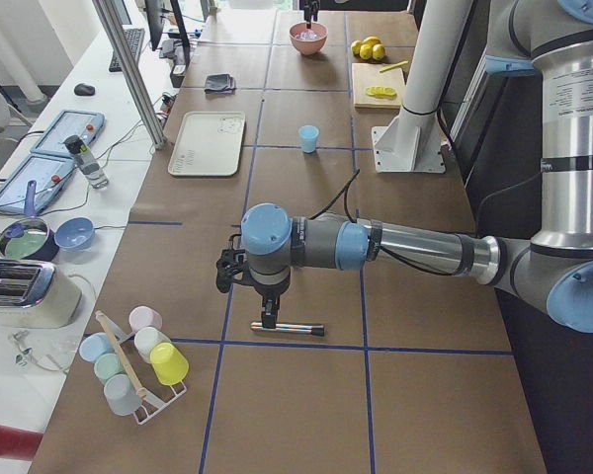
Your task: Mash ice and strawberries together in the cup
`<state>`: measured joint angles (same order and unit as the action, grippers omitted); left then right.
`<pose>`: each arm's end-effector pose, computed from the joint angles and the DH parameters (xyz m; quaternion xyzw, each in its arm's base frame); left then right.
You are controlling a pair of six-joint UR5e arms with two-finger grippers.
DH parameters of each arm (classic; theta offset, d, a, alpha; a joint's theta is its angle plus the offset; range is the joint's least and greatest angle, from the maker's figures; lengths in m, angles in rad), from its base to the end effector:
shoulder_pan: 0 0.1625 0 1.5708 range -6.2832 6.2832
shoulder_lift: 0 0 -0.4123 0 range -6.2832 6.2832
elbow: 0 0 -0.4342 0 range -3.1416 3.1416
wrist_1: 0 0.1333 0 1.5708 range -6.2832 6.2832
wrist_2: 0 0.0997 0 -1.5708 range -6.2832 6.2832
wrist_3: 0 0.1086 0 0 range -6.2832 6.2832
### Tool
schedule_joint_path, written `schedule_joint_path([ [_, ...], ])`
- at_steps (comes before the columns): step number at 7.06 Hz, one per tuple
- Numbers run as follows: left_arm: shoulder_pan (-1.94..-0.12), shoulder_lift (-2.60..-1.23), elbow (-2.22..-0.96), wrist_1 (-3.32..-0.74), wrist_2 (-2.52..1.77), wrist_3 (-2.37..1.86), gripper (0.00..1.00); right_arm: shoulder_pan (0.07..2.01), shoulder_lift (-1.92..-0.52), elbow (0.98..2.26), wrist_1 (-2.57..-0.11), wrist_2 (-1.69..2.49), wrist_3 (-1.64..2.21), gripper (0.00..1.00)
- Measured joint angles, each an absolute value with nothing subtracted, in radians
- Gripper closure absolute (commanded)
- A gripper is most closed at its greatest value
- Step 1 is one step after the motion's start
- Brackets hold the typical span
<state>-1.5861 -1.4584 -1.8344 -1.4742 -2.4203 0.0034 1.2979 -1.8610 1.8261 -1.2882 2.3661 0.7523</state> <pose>-0.0592 -0.4856 0.5730 0.0287 0.4117 0.0058 0.9109 -0.0625 -0.4303 0.6220 -0.0892 -0.3908 0.1707 0.9001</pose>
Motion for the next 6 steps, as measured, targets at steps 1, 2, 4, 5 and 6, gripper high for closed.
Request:
schedule_joint_path([
  [1, -1.586, -1.458, -1.838, -1.474, -2.42, 0.003, 0.0, 1.292, -1.861, 1.822, -1.286, 2.36, 0.78, 0.06],
  [2, -1.586, -1.457, -1.839, -1.474, -2.421, 0.003, 0.0, 1.284, -1.861, 1.819, -1.286, 2.342, 0.801, 0.07],
  [4, -1.586, -1.457, -1.842, -1.474, -2.421, 0.002, 0.0, 1.262, -1.859, 1.808, -1.286, 2.313, 0.815, 0.08],
  [5, -1.586, -1.456, -1.842, -1.474, -2.421, 0.003, 0.0, 1.252, -1.858, 1.804, -1.285, 2.309, 0.818, 0.08],
  [6, -1.586, -1.456, -1.842, -1.474, -2.421, 0.003, 0.0, 1.243, -1.857, 1.801, -1.286, 2.308, 0.82, 0.09],
])
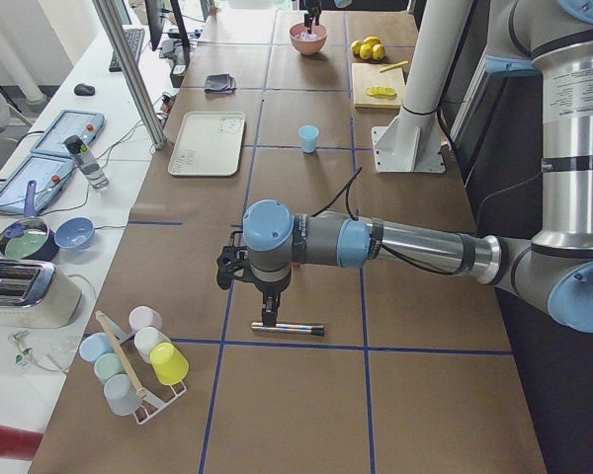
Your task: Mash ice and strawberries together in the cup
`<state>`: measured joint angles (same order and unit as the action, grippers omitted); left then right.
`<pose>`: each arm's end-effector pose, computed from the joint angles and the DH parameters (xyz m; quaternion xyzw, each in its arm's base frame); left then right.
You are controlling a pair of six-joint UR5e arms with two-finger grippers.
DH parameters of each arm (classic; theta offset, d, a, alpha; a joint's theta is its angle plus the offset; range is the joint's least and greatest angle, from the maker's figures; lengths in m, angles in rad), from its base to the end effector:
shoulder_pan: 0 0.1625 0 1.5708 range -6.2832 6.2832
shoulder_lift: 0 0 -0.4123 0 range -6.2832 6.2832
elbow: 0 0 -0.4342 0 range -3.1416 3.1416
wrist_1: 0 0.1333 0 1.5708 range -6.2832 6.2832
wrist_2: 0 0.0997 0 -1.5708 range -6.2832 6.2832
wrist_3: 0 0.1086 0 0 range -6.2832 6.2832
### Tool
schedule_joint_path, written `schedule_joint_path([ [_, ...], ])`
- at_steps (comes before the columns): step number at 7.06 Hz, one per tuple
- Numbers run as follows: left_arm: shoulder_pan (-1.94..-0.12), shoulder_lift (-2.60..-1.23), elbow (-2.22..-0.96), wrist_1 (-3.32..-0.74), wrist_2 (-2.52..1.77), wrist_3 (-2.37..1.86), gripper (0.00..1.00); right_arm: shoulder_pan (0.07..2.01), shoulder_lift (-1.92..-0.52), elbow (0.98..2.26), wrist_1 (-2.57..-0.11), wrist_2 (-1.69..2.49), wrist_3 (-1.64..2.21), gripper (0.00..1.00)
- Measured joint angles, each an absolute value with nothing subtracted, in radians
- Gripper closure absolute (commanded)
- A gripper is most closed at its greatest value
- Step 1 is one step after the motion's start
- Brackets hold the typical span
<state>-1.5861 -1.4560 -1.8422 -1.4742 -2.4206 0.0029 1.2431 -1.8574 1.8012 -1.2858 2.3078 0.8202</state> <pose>-0.0591 -0.4846 0.5699 0.0311 0.4118 0.0067 0.9107 -0.0820 -0.4287 0.6381 -0.1049 -0.3583 0.1860 0.9088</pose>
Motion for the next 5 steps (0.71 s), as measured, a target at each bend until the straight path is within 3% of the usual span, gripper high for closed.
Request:
schedule_joint_path([
  [5, -1.586, -1.45, -1.842, -1.474, -2.421, 0.003, 0.0, 1.212, -1.841, 1.774, -1.285, 2.3, 0.851, 0.12],
])
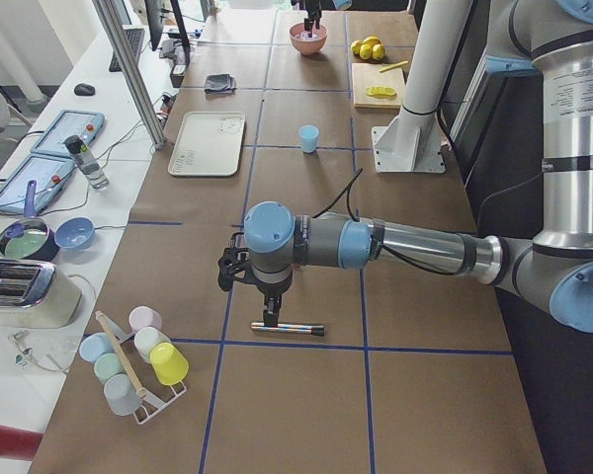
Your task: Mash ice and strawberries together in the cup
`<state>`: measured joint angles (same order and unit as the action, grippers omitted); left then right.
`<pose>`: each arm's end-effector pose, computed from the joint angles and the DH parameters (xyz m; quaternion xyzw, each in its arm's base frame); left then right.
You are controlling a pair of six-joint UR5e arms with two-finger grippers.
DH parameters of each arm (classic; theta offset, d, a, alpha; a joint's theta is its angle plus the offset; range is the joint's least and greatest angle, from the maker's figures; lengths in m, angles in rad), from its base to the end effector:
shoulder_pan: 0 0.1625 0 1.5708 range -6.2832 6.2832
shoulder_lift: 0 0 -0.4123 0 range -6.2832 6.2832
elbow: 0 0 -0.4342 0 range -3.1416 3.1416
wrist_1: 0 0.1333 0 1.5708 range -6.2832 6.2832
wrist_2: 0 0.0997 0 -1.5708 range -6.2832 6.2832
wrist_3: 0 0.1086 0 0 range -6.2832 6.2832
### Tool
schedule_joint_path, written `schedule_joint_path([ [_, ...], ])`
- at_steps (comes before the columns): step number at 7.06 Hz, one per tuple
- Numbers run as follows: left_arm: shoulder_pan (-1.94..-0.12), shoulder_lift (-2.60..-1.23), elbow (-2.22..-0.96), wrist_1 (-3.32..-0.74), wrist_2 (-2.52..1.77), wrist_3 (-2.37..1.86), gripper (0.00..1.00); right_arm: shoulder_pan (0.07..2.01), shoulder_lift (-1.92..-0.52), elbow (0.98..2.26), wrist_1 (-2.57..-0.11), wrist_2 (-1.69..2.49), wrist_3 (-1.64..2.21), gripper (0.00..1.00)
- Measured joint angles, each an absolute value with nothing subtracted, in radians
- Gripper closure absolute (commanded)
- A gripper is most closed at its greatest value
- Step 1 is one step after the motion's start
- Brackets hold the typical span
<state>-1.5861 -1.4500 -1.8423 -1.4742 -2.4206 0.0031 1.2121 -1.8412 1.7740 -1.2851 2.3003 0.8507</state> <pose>-0.0591 -0.4822 0.5728 0.0284 0.4118 0.0056 0.9108 -0.0967 -0.4315 0.6464 -0.1178 -0.3496 0.1884 0.9102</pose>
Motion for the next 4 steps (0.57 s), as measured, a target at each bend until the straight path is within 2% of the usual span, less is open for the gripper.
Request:
schedule_joint_path([
  [4, -1.586, -1.45, -1.843, -1.474, -2.421, 0.003, 0.0, 1.21, -1.806, 1.737, -1.284, 2.298, 0.872, 0.16],
])
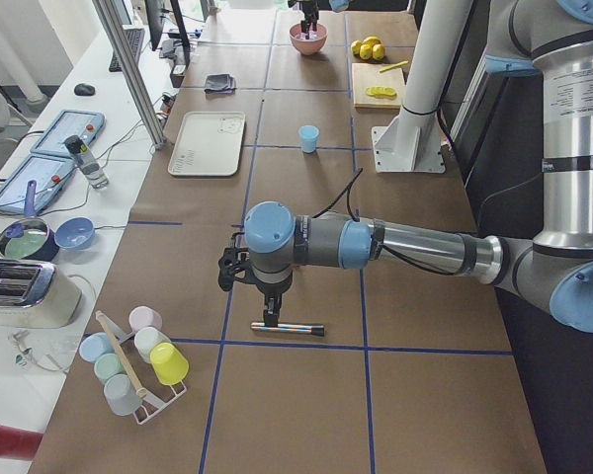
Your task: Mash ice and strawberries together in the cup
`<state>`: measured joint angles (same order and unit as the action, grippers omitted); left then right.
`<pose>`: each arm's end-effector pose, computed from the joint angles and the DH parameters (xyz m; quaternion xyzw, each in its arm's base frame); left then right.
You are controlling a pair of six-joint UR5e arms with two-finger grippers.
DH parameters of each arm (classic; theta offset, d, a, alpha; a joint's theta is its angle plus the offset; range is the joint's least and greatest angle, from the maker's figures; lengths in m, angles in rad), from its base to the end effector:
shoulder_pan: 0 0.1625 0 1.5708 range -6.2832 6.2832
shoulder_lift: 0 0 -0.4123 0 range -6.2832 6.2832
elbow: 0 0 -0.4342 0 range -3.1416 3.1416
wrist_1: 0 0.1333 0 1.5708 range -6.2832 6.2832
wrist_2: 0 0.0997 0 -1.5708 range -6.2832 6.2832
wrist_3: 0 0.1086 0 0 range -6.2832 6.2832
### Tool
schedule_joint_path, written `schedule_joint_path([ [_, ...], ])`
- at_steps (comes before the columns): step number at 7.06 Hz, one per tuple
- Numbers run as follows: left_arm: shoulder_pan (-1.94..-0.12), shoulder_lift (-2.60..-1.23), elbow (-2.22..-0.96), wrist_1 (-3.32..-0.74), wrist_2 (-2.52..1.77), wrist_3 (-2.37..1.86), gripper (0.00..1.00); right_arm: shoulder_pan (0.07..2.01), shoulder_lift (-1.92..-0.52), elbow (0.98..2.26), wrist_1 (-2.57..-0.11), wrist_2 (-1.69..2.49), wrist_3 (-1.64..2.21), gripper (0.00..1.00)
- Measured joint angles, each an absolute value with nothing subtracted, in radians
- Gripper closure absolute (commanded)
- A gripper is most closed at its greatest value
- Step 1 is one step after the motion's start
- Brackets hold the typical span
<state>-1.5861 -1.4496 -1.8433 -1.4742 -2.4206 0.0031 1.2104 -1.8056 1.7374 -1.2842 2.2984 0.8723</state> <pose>-0.0591 -0.4820 0.5725 0.0287 0.4118 0.0057 0.9108 -0.1023 -0.4447 0.6506 -0.1214 -0.3475 0.1977 0.9085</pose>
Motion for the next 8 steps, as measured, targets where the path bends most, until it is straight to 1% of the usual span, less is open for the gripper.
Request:
schedule_joint_path([
  [1, -1.586, -1.45, -1.844, -1.474, -2.421, 0.003, 0.0, 1.21, -1.805, 1.734, -1.284, 2.298, 0.874, 0.19],
  [2, -1.586, -1.45, -1.844, -1.474, -2.421, 0.003, 0.0, 1.209, -1.804, 1.733, -1.284, 2.299, 0.876, 0.26],
  [3, -1.586, -1.45, -1.844, -1.474, -2.421, 0.003, 0.0, 1.208, -1.804, 1.732, -1.284, 2.299, 0.877, 0.36],
  [5, -1.586, -1.45, -1.844, -1.474, -2.421, 0.003, 0.0, 1.206, -1.804, 1.731, -1.284, 2.299, 0.895, 0.72],
  [6, -1.586, -1.45, -1.844, -1.474, -2.421, 0.003, 0.0, 1.205, -1.804, 1.73, -1.274, 2.3, 0.924, 0.82],
  [8, -1.586, -1.45, -1.844, -1.474, -2.421, 0.003, 0.0, 1.201, -1.804, 1.73, -1.246, 2.301, 0.96, 1.0],
])
